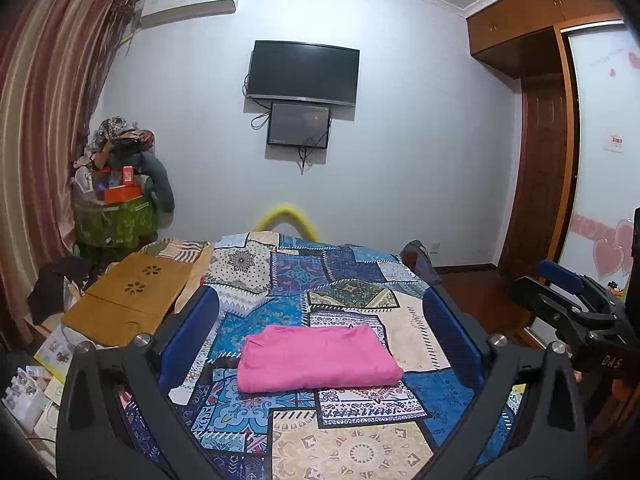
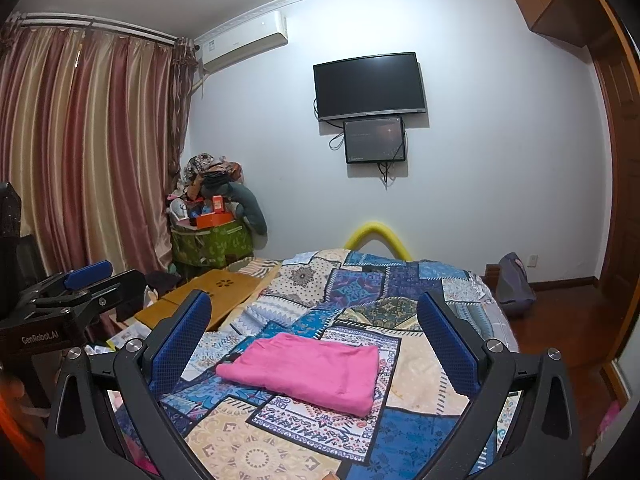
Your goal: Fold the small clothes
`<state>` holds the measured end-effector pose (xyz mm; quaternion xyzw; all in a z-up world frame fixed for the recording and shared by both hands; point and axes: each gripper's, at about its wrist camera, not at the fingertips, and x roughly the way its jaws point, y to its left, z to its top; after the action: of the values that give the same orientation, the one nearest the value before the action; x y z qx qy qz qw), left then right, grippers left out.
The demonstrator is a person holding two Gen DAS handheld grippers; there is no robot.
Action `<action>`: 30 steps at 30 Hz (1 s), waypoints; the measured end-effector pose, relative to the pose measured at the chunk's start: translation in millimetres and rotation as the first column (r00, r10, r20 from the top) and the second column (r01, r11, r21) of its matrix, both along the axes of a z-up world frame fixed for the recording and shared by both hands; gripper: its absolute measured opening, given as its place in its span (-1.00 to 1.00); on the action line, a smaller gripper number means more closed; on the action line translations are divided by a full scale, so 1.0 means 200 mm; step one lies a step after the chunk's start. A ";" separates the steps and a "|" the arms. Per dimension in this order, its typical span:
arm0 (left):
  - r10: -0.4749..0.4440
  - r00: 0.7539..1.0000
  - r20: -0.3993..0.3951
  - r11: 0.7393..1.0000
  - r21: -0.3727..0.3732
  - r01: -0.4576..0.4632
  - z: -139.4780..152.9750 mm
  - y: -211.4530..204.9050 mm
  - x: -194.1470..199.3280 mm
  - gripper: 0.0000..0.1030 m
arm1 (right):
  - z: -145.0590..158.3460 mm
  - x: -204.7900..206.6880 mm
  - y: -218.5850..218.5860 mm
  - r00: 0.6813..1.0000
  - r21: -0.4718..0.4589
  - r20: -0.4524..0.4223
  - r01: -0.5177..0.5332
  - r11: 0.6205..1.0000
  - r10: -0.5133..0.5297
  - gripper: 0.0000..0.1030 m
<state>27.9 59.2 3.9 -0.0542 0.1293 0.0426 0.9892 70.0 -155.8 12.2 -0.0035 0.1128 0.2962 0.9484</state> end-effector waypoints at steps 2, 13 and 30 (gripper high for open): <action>-0.002 1.000 0.000 1.000 0.000 0.002 0.00 0.00 0.00 0.99 | 0.00 0.00 0.00 1.000 -0.001 -0.001 0.002 1.000 -0.002 0.98; -0.010 1.000 0.000 1.000 0.002 0.010 0.00 0.00 0.00 0.99 | -0.01 0.01 0.00 1.000 0.001 -0.010 0.000 1.000 0.000 0.99; -0.036 0.999 -0.001 0.999 0.004 0.036 0.02 -0.01 0.00 0.99 | -0.02 0.01 0.00 1.000 0.004 -0.015 0.004 1.000 -0.004 0.99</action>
<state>27.5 56.9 7.1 -0.0499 0.1305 0.0252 0.9899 71.4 -155.0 8.8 0.0010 0.1191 0.2946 0.9482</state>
